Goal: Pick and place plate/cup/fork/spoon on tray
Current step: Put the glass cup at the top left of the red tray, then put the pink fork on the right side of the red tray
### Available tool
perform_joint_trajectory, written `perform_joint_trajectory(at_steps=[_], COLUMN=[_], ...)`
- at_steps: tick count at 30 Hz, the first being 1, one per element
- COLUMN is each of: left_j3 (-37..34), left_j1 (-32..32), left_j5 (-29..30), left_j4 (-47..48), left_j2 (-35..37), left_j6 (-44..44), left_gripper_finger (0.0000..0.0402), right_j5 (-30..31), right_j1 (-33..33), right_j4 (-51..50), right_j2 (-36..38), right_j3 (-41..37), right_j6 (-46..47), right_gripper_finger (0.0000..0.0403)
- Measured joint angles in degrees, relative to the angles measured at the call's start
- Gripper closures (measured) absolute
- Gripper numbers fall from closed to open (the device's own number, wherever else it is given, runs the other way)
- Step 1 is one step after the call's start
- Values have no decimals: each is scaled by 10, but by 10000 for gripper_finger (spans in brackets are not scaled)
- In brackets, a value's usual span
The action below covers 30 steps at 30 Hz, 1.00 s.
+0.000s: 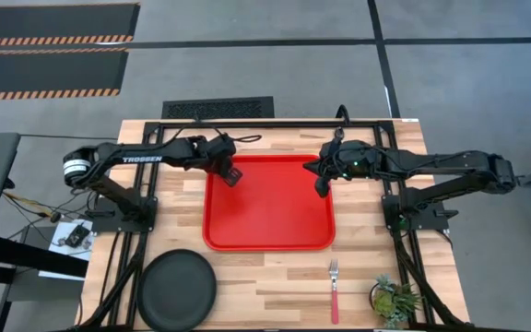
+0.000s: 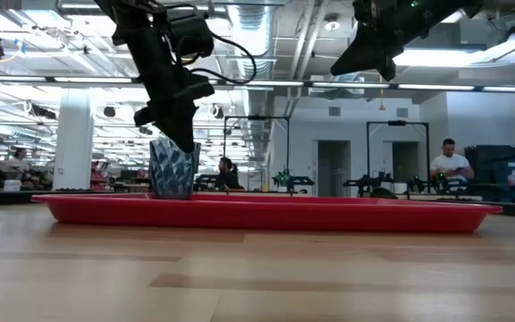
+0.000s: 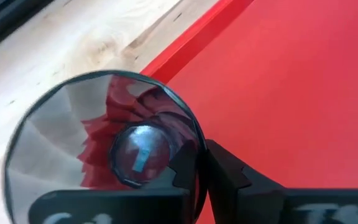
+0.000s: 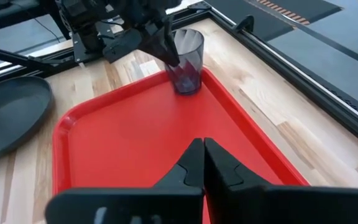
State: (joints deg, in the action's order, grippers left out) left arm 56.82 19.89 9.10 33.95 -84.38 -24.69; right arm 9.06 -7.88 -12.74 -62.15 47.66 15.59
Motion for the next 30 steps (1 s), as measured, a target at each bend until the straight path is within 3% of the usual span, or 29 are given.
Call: perform_joint_trajectory(at_steps=[11,20,25,30], left_j3=[19,92,104,84], left_j1=[0,0,0,-4], left_j5=[-15,-14,-39,-79], left_j4=[18,61,67,50], left_j2=[0,4,61,158], left_j6=[12,75,89,105], left_gripper_finger=[326,293,301,352], right_j5=[0,0,-36,-76], right_j1=[0,0,0,20], right_j4=[-1,-1,-6,-62], right_j2=[0,0,0,0], right_j3=[0,0,0,1], right_j6=[0,-1,10,58], right_gripper_finger=[388,380,384,396])
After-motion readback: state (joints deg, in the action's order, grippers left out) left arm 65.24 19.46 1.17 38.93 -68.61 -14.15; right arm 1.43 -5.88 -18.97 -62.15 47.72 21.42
